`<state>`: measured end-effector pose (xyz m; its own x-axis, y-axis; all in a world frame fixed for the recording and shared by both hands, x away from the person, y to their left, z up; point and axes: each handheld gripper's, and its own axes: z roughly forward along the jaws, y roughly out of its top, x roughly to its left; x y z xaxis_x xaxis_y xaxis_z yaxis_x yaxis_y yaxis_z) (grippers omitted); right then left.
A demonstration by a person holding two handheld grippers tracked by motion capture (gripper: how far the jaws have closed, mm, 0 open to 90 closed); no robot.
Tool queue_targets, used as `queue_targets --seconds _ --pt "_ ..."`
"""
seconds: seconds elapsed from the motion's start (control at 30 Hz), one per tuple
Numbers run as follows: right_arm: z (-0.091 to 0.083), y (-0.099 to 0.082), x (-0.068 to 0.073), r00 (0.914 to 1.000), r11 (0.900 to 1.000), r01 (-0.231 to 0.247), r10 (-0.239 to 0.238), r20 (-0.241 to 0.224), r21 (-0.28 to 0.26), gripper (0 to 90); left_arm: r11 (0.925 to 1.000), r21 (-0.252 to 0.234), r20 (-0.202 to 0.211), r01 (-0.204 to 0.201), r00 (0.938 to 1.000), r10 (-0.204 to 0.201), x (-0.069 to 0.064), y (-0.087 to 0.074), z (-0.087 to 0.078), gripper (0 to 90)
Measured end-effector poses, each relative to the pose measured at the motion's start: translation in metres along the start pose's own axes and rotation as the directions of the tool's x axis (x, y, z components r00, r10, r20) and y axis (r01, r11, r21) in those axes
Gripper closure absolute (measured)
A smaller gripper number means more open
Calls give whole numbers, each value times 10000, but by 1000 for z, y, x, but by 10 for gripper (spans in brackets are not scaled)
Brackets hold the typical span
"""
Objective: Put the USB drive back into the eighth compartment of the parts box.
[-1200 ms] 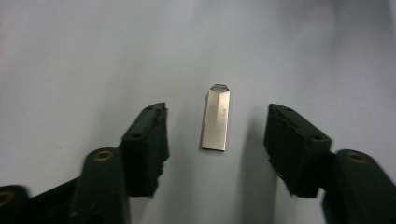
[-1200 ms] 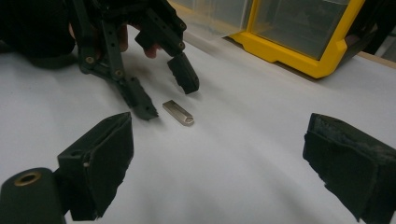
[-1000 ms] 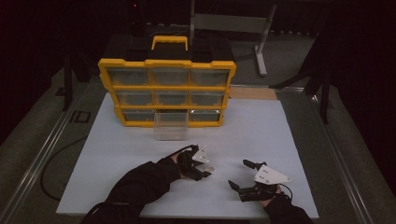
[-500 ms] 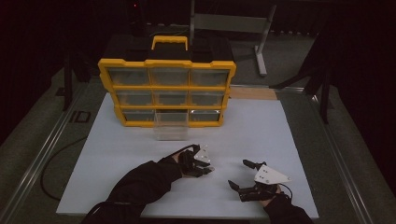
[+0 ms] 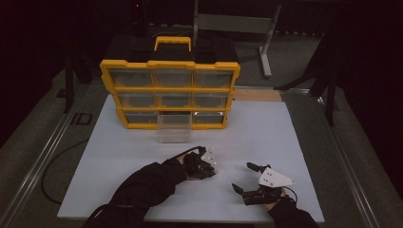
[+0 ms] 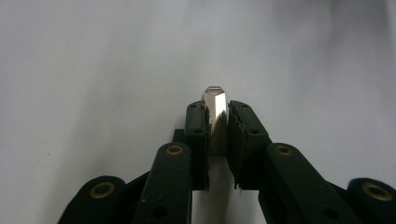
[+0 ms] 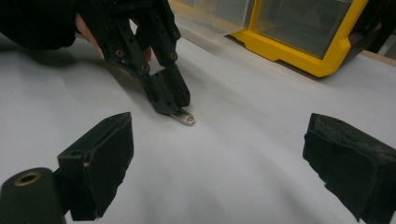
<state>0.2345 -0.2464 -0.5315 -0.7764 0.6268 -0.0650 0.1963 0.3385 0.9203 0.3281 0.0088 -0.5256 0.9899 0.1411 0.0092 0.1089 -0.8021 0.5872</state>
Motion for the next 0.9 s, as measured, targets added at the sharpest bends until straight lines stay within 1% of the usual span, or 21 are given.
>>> queue_targets --seconds 0.07,0.17,0.2,0.23,0.3,0.37,0.4,0.47,0.5,0.53,0.57,0.6,0.63,0.67,0.73,0.77,0.9 --pt "0 0 0 10000 10000 62 -62 15 -10 91 10000 -45 -3 -27 10000 27 0 -1 0 797" --pt "0 0 0 10000 10000 5 -5 13 4 91 10000 -88 -13 8 10000 -8 0 -1 -1 798" --pt "0 0 0 10000 10000 -15 15 -8 -16 91 10000 -65 -69 6 10000 -6 -1 -1 -2 798" --pt "0 0 0 10000 10000 41 -41 11 -18 91 10000 -35 -50 -2 10000 2 -1 -1 -2 798" --pt "0 0 0 10000 10000 8 -8 3 -16 91 10000 -26 -51 -14 10000 14 0 0 -4 798" --pt "0 0 0 10000 10000 -2 2 -7 -18 91 10000 -94 -103 13 9999 -14 0 0 -8 798" --pt "0 0 0 10000 10000 45 -45 10 -17 91 9999 -117 -40 48 10000 -49 0 1 -9 799" --pt "0 0 0 10000 10000 53 -53 13 -19 91 9999 -110 -169 -40 9998 38 0 2 -12 799" --pt "0 0 0 10000 10000 13 -13 11 -9 91 10000 -61 -92 -57 9999 56 0 2 -13 798" --pt "0 0 0 10000 10000 -3 3 9 -12 91 9999 -98 -197 -87 9998 85 0 2 -15 799" --pt "0 0 0 10000 10000 23 -23 2 -5 91 9998 -207 -149 -5 9999 2 0 2 -16 799" --pt "0 0 0 10000 10000 57 -57 7 -20 91 9998 -187 -109 -36 9999 34 0 3 -17 799" --pt "0 0 0 10000 10000 67 -67 4 -30 91 9998 -164 -193 -71 9998 68 -1 3 -19 799" --pt "0 0 0 10000 10000 22 -22 7 -14 91 9998 -163 -133 -67 9999 64 -1 4 -20 799" --pt "0 0 0 10000 10000 -18 18 22 0 91 9998 -160 -220 -86 9997 83 -1 4 -22 799" --pt "0 0 0 10000 10000 27 -27 15 -12 91 9998 -197 -133 -78 9999 75 -1 5 -24 799" --pt "0 0 0 10000 10000 11 -11 31 17 91 9997 -167 -260 -163 9995 159 -2 5 -30 799"
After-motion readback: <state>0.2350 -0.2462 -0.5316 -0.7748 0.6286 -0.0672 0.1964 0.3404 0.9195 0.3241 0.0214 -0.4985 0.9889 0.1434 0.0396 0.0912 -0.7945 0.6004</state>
